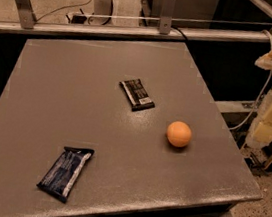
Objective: Move orange near rxbar blueberry
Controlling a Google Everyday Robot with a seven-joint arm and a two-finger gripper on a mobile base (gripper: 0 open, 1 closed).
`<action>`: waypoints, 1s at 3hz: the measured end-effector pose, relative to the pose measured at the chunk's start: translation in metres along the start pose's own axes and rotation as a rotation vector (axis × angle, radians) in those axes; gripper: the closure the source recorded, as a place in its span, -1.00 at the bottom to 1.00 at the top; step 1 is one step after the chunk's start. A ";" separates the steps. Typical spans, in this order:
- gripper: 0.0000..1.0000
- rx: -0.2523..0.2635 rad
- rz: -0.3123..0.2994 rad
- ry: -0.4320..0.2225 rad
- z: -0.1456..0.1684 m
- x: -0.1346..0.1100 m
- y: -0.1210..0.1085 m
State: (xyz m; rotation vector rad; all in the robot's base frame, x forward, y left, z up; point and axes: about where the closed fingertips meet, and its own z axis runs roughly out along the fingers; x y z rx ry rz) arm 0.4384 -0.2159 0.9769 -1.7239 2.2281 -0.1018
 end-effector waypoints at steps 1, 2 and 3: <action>-1.00 0.001 -0.001 -0.001 0.000 -0.001 0.000; -1.00 -0.027 -0.053 -0.007 0.031 -0.024 0.008; -1.00 -0.092 -0.133 -0.023 0.082 -0.054 0.024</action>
Offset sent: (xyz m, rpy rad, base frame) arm 0.0249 0.0965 -0.0974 -0.0094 0.0811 0.1993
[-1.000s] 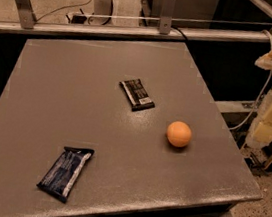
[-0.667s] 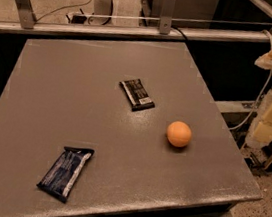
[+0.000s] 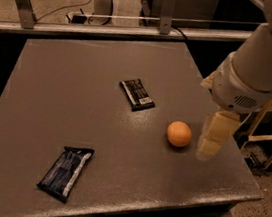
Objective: Move orange near rxbar blueberry
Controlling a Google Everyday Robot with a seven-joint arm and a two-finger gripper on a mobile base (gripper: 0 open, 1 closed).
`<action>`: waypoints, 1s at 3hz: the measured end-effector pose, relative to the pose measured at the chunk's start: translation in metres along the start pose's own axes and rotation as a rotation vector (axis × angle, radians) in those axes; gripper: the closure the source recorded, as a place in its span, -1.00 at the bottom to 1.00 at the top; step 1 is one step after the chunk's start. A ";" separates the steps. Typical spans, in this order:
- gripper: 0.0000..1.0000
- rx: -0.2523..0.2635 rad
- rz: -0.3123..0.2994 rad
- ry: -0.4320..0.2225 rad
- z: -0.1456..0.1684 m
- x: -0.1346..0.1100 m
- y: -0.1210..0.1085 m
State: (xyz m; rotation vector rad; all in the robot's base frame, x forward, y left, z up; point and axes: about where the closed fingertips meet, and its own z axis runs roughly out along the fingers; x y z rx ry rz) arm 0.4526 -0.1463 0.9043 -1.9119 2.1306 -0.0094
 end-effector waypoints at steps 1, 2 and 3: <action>-1.00 -0.071 -0.045 -0.010 0.040 -0.020 0.004; -1.00 -0.117 -0.057 0.006 0.066 -0.026 0.005; -1.00 -0.127 -0.046 0.042 0.078 -0.021 0.002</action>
Offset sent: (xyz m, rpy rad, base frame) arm 0.0178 0.0484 -0.0867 -0.0270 0.1604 0.0950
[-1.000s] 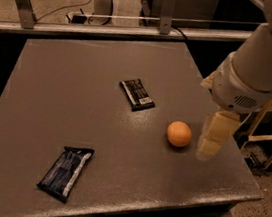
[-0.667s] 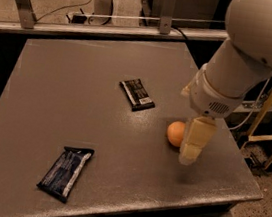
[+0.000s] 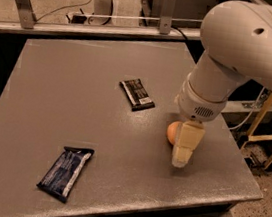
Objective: Move orange near rxbar blueberry
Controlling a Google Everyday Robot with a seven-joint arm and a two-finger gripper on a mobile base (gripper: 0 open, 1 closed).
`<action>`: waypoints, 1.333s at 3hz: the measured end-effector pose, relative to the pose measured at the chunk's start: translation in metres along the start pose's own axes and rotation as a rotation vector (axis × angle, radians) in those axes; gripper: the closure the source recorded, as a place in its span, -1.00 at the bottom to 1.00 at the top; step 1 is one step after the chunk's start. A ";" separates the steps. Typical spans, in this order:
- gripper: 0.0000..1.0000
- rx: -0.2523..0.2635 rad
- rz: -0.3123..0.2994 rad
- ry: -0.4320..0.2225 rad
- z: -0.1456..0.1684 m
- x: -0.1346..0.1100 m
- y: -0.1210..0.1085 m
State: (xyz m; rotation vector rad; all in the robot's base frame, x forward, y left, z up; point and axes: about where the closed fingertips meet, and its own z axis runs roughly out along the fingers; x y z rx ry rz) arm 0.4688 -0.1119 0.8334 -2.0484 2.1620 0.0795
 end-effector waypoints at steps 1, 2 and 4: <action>-0.65 0.002 -0.001 -0.001 -0.001 0.000 0.001; -0.17 0.003 -0.002 0.000 -0.001 -0.001 0.001; 0.76 0.011 -0.089 -0.029 -0.021 -0.030 0.010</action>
Offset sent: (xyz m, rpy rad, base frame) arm -0.0004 0.0003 0.0005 0.0002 -0.0018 0.0009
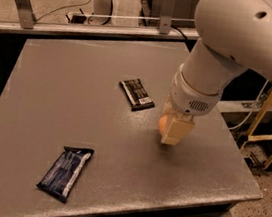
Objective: Move orange near rxbar blueberry
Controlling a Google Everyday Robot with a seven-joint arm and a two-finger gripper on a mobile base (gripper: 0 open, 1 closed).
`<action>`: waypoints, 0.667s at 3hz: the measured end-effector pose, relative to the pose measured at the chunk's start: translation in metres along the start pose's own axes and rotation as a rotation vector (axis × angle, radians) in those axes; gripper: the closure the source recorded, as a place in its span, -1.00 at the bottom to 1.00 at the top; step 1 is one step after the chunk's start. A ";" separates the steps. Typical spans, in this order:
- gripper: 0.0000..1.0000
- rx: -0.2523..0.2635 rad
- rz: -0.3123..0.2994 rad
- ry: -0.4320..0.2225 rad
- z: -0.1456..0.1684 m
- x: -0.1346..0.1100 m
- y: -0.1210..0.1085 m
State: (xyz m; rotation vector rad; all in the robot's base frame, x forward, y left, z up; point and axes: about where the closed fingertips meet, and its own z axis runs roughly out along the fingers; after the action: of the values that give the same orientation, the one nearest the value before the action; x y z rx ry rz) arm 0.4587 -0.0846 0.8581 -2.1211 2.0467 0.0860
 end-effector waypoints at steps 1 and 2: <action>1.00 -0.009 -0.120 -0.046 -0.011 -0.048 0.010; 1.00 -0.057 -0.259 -0.112 -0.006 -0.102 0.022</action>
Offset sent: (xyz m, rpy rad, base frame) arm -0.0431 0.1584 0.0206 0.1472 0.0571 0.4506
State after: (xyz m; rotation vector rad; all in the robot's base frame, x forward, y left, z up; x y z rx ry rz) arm 0.4314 0.0143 0.8792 -2.3382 1.7121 0.2221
